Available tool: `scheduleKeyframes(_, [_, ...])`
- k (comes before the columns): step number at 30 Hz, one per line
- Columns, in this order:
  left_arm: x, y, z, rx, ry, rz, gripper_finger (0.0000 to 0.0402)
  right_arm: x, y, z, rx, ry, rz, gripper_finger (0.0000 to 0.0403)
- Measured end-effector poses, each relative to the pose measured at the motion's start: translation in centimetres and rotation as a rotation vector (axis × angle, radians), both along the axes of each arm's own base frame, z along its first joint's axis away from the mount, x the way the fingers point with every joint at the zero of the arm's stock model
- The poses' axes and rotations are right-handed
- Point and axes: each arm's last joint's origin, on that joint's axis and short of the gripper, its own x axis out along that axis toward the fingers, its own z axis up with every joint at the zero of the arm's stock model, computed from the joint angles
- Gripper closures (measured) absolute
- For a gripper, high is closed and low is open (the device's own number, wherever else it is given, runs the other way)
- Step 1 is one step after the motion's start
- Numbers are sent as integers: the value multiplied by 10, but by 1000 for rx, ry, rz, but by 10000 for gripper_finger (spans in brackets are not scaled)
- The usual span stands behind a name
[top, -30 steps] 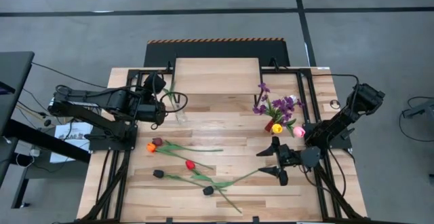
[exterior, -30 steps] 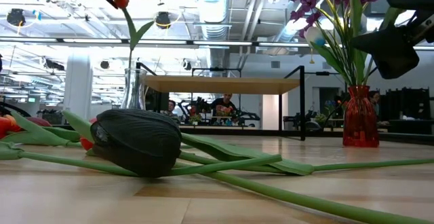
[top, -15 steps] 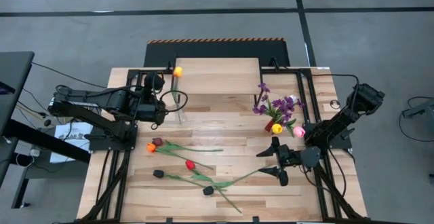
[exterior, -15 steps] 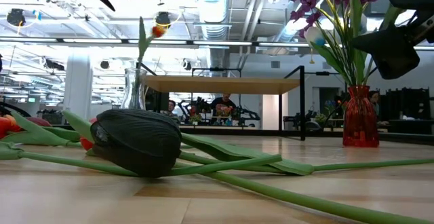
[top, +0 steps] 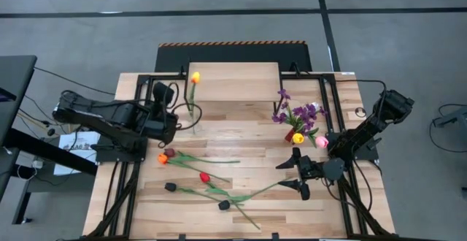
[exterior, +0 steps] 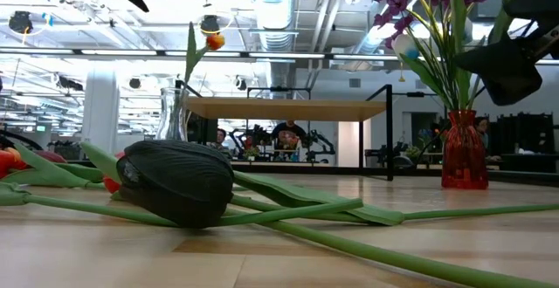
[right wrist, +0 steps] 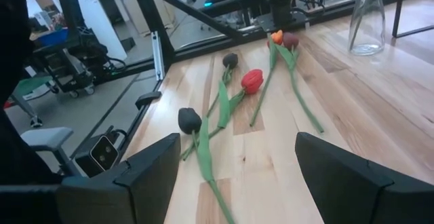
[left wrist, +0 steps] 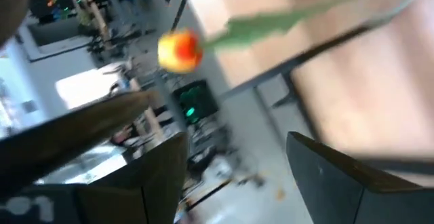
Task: Pick and place flowers into a vace then onto a shelf
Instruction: Put the dark red flower into the transparent vase
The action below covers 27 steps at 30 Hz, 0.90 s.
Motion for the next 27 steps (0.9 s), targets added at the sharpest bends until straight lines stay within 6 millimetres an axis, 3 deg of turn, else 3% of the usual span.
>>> scheduleKeyframes(9, [13,-36,-9,-590,-183,-15,159,0,0,0,-2,2,0,117])
scheduleKeyframes(13, [24,-53,-21,-793,-157,60,159,0,0,-1,-4,5,1,117])
scheduleKeyframes(17, [34,-65,-41,-831,-50,199,159,0,0,-1,-4,5,1,117])
scheduleKeyframes(21, [40,-73,-61,-740,91,321,159,0,0,-1,-4,5,3,117])
scheduleKeyframes(27, [45,-78,-88,-724,142,338,159,-3,3,-1,-4,5,25,117])
